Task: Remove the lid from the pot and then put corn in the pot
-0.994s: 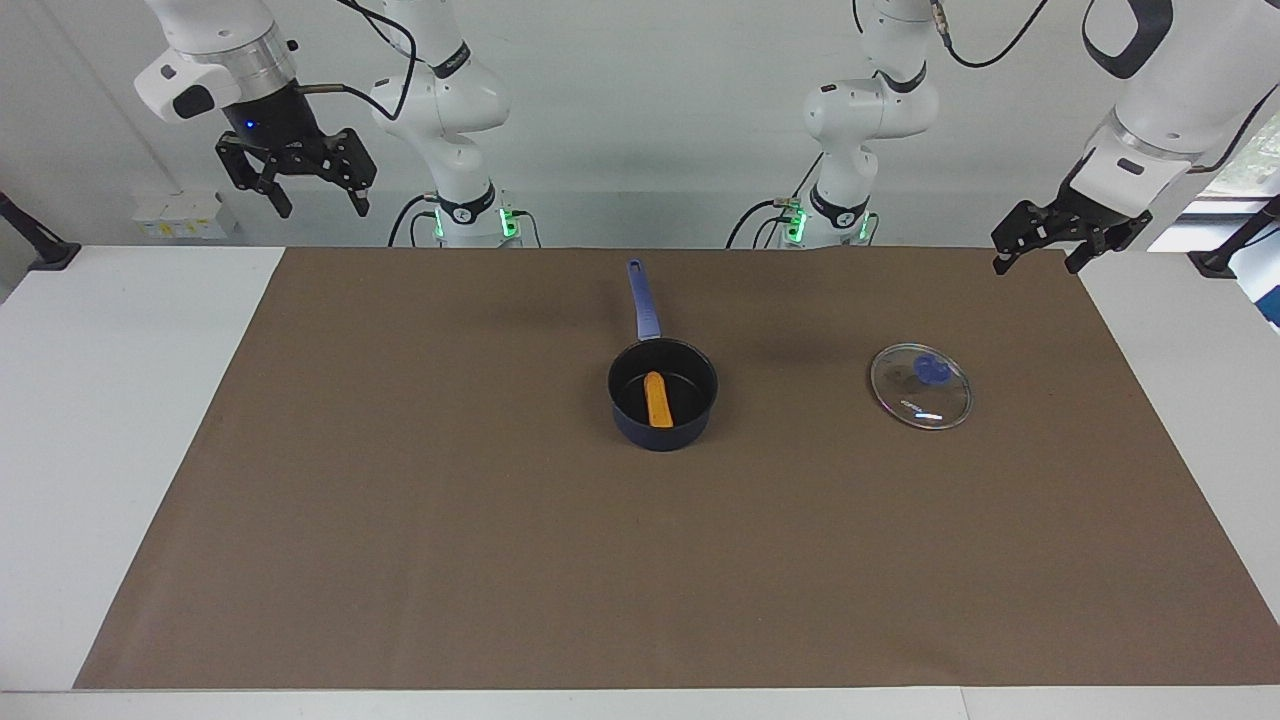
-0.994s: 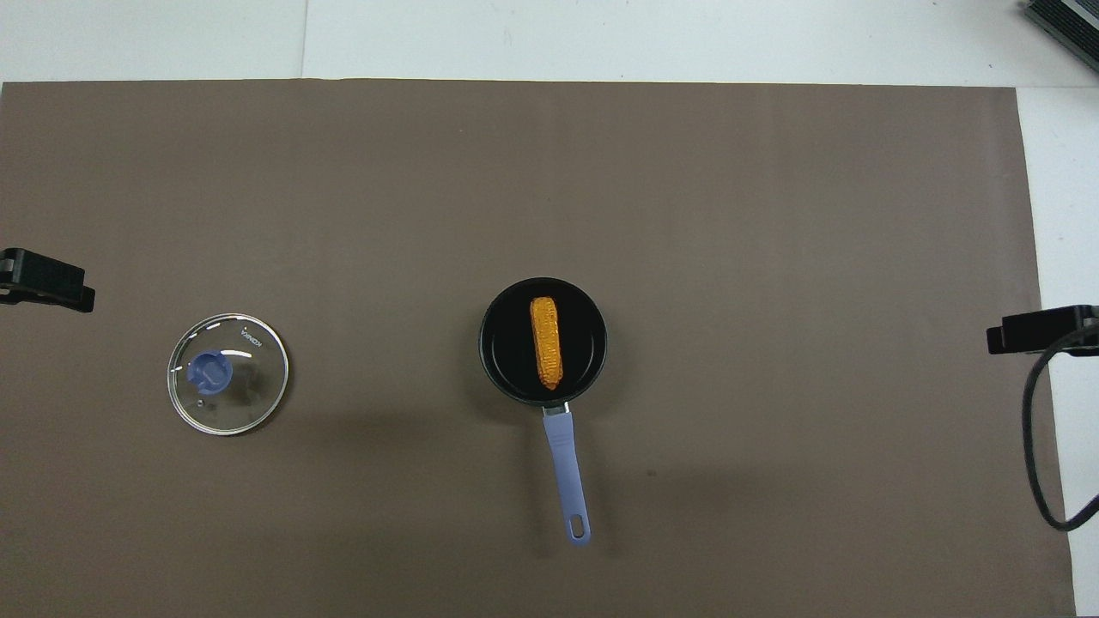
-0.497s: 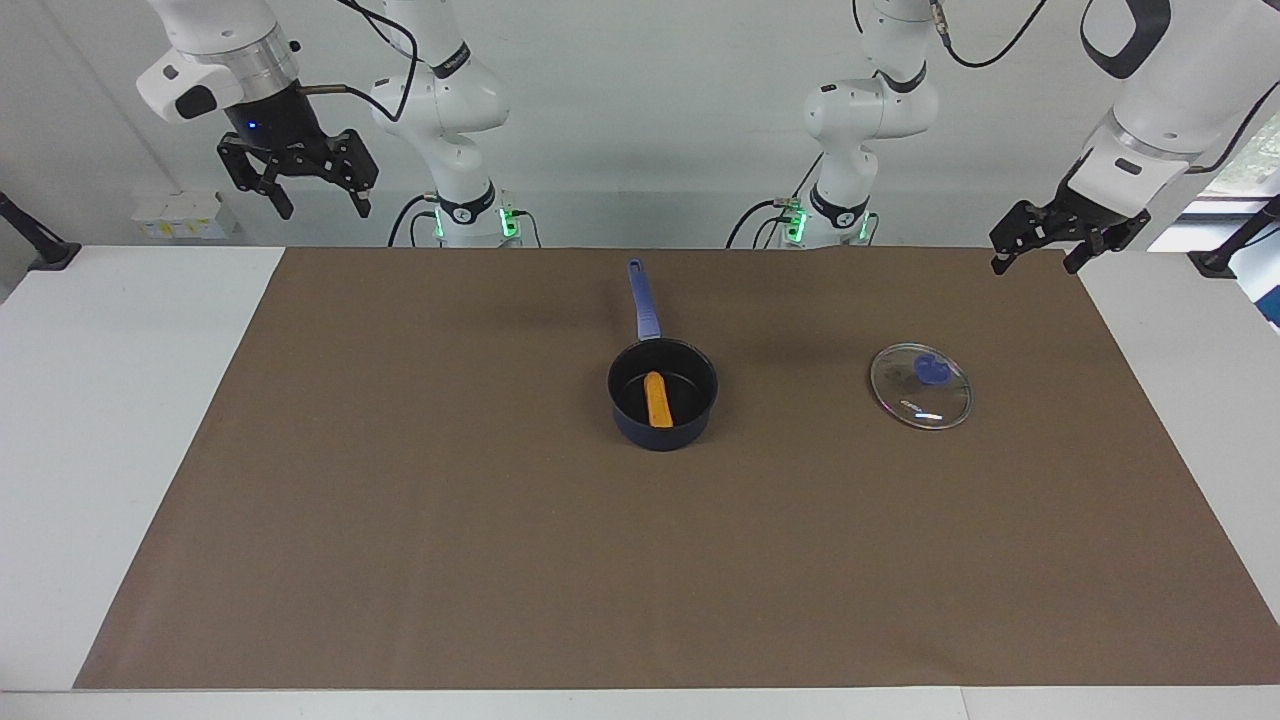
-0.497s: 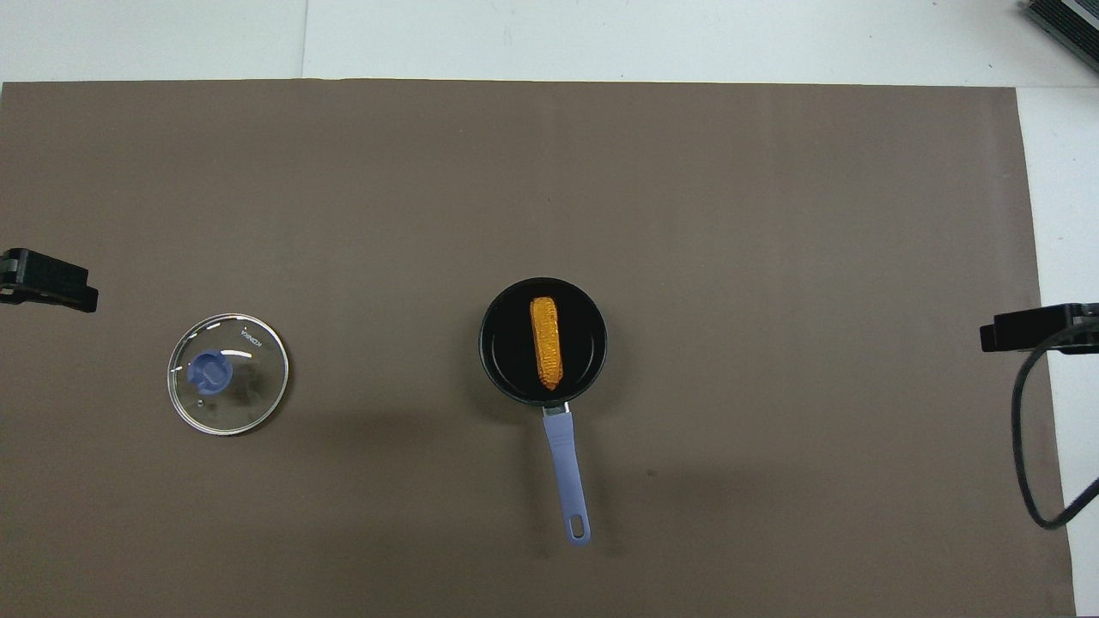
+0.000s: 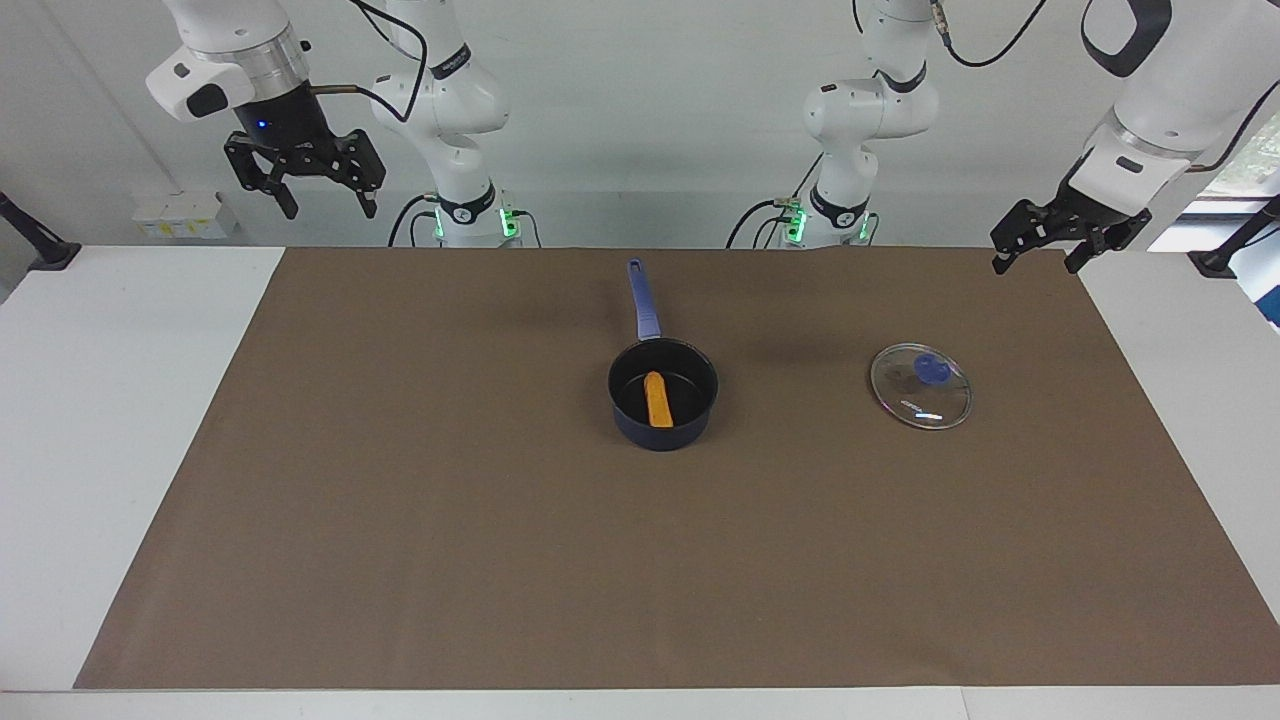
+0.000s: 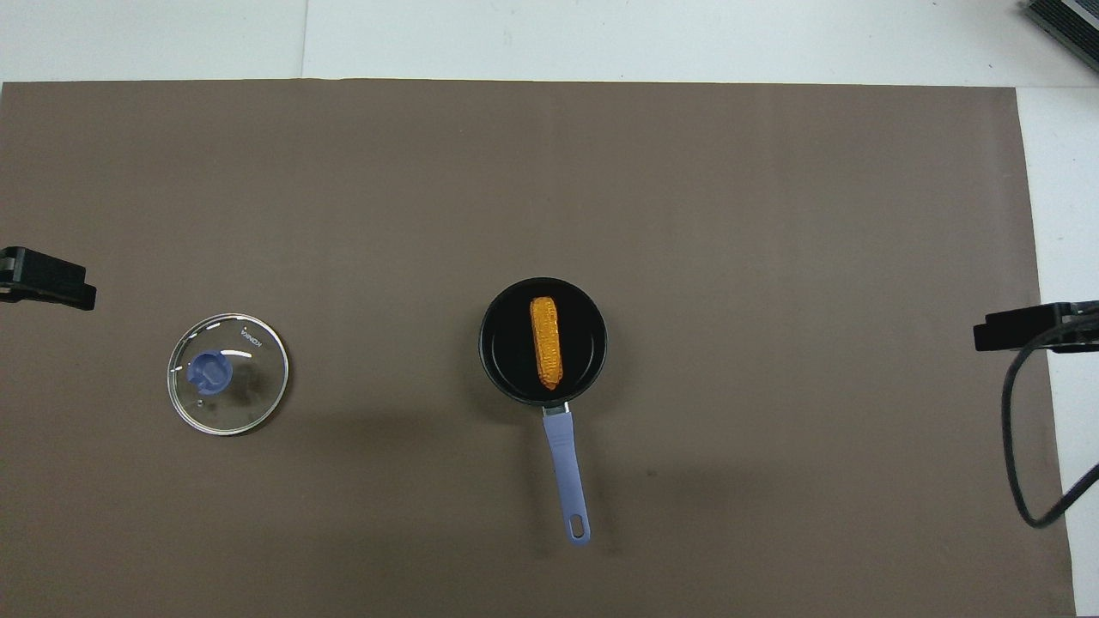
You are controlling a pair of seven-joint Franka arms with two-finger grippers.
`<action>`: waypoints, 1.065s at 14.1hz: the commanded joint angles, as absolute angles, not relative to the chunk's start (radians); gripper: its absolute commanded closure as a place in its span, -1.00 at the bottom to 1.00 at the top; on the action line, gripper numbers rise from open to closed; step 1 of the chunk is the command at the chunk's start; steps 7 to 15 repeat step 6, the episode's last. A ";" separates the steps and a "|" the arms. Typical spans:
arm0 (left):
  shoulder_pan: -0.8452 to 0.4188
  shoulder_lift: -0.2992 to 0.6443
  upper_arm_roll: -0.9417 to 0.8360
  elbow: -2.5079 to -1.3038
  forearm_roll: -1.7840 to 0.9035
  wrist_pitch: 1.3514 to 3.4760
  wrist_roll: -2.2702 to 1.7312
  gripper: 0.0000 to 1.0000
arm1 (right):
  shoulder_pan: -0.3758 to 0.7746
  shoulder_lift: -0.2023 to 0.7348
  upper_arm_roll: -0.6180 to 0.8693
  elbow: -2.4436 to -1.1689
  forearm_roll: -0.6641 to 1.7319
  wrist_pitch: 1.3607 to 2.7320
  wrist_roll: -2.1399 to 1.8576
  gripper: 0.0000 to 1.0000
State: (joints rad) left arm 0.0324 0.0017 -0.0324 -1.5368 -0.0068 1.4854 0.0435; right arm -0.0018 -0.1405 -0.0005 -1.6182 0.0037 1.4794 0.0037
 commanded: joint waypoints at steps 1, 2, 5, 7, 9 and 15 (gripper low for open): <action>0.025 -0.003 -0.028 -1.529 -0.015 1.493 0.052 -1.00 | -0.008 -0.130 0.011 -1.603 -0.015 1.476 -0.009 -1.00; 0.022 -0.005 -0.032 -1.529 -0.018 1.493 0.051 -1.00 | -0.008 -0.132 0.011 -1.606 -0.015 1.476 -0.009 -1.00; 0.021 -0.006 -0.032 -1.531 -0.020 1.493 0.055 -1.00 | -0.008 -0.133 0.009 -1.609 -0.017 1.471 -0.005 -1.00; 0.023 -0.006 -0.032 -1.531 -0.020 1.496 0.055 -1.00 | -0.008 -0.133 0.008 -1.609 -0.017 1.470 -0.002 -1.00; 0.023 -0.006 -0.032 -1.531 -0.020 1.496 0.055 -1.00 | -0.008 -0.133 0.008 -1.609 -0.017 1.470 -0.002 -1.00; 0.023 -0.006 -0.032 -1.531 -0.020 1.496 0.055 -1.00 | -0.008 -0.133 0.008 -1.609 -0.017 1.470 -0.002 -1.00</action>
